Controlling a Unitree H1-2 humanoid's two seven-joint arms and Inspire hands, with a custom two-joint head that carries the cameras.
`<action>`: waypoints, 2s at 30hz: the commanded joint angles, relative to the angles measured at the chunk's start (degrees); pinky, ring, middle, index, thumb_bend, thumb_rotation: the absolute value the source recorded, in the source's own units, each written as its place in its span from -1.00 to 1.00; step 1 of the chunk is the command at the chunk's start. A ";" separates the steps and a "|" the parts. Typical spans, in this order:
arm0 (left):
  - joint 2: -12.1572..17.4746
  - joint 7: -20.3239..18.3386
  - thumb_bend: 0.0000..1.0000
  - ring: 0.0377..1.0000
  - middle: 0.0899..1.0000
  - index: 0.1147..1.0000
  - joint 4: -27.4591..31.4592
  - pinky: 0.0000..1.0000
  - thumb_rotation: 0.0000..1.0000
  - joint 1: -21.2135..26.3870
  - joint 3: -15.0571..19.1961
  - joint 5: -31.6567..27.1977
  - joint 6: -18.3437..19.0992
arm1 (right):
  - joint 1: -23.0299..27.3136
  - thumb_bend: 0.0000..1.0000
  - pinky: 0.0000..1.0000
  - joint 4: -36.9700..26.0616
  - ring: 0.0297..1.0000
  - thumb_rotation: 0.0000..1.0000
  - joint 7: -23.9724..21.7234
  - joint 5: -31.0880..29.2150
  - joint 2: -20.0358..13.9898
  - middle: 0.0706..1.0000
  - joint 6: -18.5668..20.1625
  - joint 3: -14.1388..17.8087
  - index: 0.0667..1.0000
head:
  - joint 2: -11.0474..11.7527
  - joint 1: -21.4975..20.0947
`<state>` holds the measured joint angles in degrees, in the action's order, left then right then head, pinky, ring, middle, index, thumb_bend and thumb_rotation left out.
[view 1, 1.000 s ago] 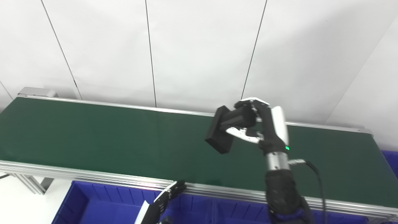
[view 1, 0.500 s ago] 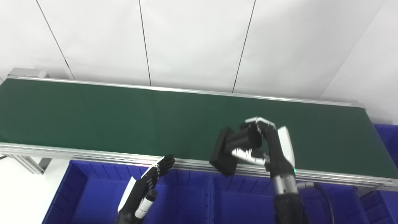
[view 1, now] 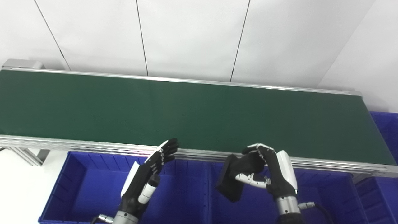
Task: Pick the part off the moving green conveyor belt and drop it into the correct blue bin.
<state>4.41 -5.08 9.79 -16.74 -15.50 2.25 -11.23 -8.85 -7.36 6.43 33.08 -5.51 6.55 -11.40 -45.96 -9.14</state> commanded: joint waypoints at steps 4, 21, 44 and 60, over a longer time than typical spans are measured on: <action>-0.08 -0.82 0.80 0.78 0.74 0.72 -4.85 0.75 1.00 0.73 -0.01 1.11 -6.82 | -0.47 0.02 -0.55 -0.84 -0.26 -1.00 2.34 3.07 0.21 -0.08 -0.55 0.15 -0.05 | -0.48 -0.78; -1.02 -1.19 0.85 0.79 0.74 0.71 -6.38 0.77 1.00 0.45 1.60 1.22 -5.92 | 0.07 0.04 -0.34 0.66 -0.14 -1.00 -2.62 11.87 0.27 -0.14 11.71 -1.75 -0.05 | -1.41 -3.54; -0.25 -2.07 0.76 0.77 0.72 0.70 -6.04 0.73 1.00 0.57 2.65 2.20 -6.38 | -9.60 0.80 0.81 -2.58 0.91 -0.10 18.82 0.69 2.73 0.98 -16.78 -4.40 0.99 | -1.73 -3.30; -0.37 -1.91 0.78 0.80 0.78 0.76 -7.55 0.77 1.00 -0.13 2.94 2.21 -10.50 | -12.76 0.94 0.74 -6.65 0.79 -0.18 -8.56 -35.14 -4.45 0.86 -16.90 -5.73 0.92 | -0.62 -1.27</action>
<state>4.47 -7.42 1.19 -16.86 -12.63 4.25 -19.04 -21.61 -11.69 0.03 -0.39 -8.97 -11.08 -17.26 -46.50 -10.46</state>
